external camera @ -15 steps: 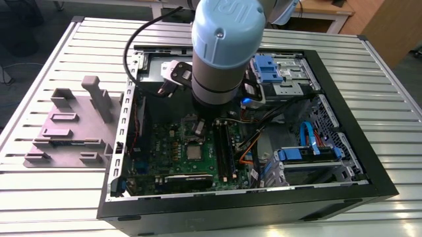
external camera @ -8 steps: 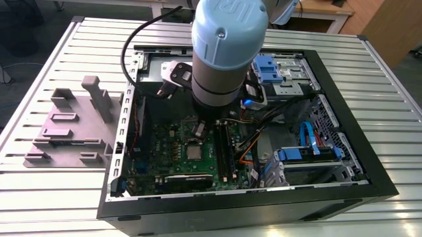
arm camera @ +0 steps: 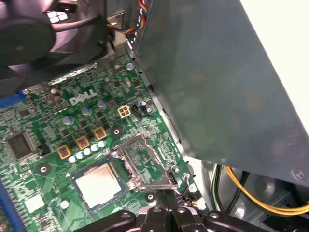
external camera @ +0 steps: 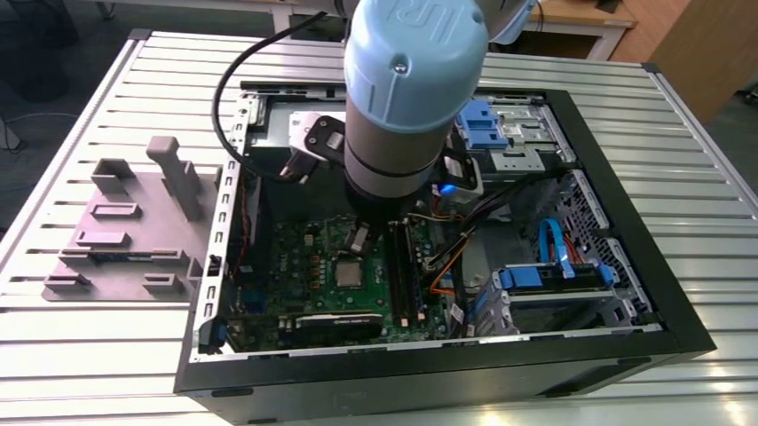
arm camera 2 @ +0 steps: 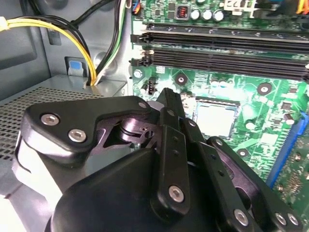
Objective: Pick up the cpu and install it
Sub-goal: 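Close the cpu cover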
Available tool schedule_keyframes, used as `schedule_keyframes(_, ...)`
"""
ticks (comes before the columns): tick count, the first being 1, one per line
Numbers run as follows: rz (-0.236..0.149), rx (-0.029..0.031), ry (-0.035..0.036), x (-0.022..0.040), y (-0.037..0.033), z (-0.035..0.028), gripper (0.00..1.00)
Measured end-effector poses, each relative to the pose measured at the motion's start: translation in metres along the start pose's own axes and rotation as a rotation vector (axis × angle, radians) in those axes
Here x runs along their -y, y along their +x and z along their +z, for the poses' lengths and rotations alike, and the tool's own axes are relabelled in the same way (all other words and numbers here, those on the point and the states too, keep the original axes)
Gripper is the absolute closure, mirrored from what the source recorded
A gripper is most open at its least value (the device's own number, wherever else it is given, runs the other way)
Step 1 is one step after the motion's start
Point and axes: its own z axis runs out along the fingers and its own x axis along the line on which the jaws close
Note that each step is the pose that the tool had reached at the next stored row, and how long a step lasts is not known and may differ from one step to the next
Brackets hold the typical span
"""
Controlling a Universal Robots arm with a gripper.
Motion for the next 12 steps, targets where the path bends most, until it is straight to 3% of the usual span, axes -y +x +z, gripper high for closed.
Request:
schedule_keyframes(6,0.0,0.0084,-0.0041,0.0033,0.0069,-0.0034,0.89)
schedule_keyframes(12,0.0,0.0233,-0.0113,0.0065,0.0137,-0.006,0.89)
